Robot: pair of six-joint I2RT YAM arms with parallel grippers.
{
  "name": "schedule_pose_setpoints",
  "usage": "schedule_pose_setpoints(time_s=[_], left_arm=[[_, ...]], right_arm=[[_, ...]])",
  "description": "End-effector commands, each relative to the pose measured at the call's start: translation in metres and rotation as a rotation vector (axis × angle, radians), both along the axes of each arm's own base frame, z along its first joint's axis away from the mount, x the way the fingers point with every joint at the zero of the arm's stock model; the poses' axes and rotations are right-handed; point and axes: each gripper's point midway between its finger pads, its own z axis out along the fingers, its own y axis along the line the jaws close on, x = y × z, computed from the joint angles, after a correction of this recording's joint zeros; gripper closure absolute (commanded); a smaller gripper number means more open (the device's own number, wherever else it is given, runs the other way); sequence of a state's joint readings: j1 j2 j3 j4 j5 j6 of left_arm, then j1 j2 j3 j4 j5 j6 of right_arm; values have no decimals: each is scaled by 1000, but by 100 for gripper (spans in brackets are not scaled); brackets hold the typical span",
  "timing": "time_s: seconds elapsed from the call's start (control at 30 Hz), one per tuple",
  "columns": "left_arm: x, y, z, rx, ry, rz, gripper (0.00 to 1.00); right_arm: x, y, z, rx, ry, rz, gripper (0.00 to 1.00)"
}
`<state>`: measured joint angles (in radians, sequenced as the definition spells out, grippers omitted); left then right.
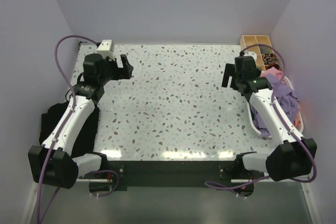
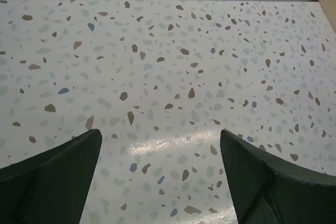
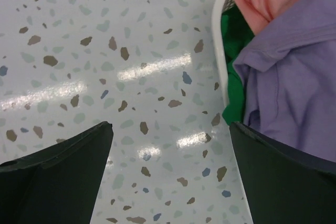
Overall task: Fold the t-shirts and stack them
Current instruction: Grab crumpled tshirt from bin with the right arm
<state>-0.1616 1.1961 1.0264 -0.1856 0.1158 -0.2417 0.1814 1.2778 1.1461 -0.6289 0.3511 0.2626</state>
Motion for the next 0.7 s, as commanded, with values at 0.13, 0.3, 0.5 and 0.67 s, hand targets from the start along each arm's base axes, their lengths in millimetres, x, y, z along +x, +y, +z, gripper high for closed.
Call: schedule_pose_setpoints(time_s=[0.13, 0.3, 0.5, 0.67], left_arm=[[12, 21, 31, 11, -65, 138, 0], [2, 22, 37, 50, -93, 106, 0], [-4, 13, 23, 45, -45, 47, 0], [-7, 8, 8, 35, -6, 23, 0]], right_arm=[[1, -38, 60, -69, -179, -251, 1], [0, -22, 37, -36, -129, -131, 1], [-30, -75, 25, -208, -73, -497, 1], [-60, -113, 38, -435, -70, -749, 1]])
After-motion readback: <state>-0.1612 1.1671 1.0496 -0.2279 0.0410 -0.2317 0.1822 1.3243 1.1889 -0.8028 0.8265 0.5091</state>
